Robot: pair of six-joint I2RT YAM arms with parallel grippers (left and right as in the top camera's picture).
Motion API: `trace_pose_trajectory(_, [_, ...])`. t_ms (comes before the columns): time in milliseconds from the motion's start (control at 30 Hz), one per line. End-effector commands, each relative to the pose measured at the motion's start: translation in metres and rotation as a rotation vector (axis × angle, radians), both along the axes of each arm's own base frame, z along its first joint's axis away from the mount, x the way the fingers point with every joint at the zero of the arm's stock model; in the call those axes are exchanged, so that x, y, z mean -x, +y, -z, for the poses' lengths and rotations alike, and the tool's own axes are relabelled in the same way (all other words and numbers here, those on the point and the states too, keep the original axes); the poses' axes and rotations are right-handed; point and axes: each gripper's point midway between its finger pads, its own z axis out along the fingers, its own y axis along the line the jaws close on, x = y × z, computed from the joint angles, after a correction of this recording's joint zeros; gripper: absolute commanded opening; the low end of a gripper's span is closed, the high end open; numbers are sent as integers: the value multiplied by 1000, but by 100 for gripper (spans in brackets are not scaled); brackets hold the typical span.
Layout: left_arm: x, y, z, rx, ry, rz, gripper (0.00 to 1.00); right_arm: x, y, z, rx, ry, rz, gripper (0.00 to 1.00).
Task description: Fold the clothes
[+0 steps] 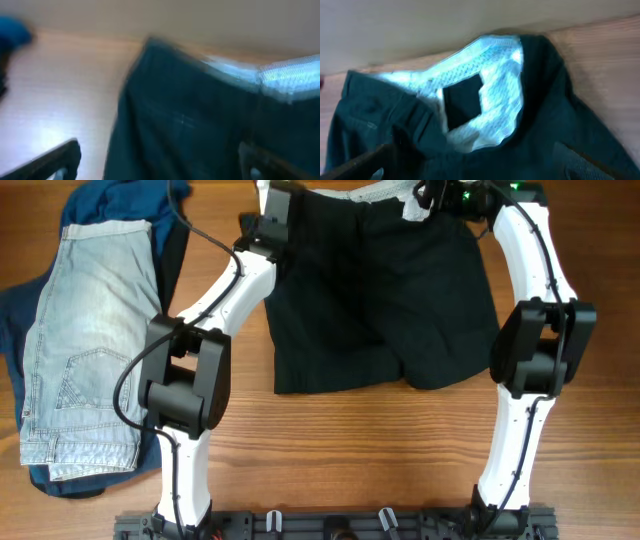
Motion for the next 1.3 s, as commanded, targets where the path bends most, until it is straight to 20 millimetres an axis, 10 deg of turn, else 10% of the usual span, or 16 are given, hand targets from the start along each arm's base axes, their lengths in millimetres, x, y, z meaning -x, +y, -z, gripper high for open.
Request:
trace_pose_trajectory(0, [25,-11,3,55,123,90,100,7,43,-17,68,-42,-100,92])
trace_pose_trajectory(167, [34,4,7,-49,178,141,100,-4,58,10,494,-199,-453,70])
trace_pose_trajectory(500, [24,87,3,-21,197,-25,100,8,65,84,409,-129,-609,57])
trace_pose_trajectory(667, [25,93,4,-20,207,-38,100,-10,67,81,382,-180,-535,4])
trace_pose_trajectory(967, [25,93,4,-21,207,-37,100,-43,71,41,359,-339,-442,4])
trace_pose_trajectory(1000, [25,93,4,-21,208,-37,99,-33,69,52,351,-276,-455,12])
trace_pose_trajectory(1033, [25,93,4,-21,208,-37,100,-19,68,66,343,-197,-473,56])
trace_pose_trajectory(1067, [25,93,4,-20,207,-37,100,-11,67,72,349,-166,-497,70])
trace_pose_trajectory(1267, [25,93,4,-20,207,-37,100,2,71,86,359,-134,-582,71])
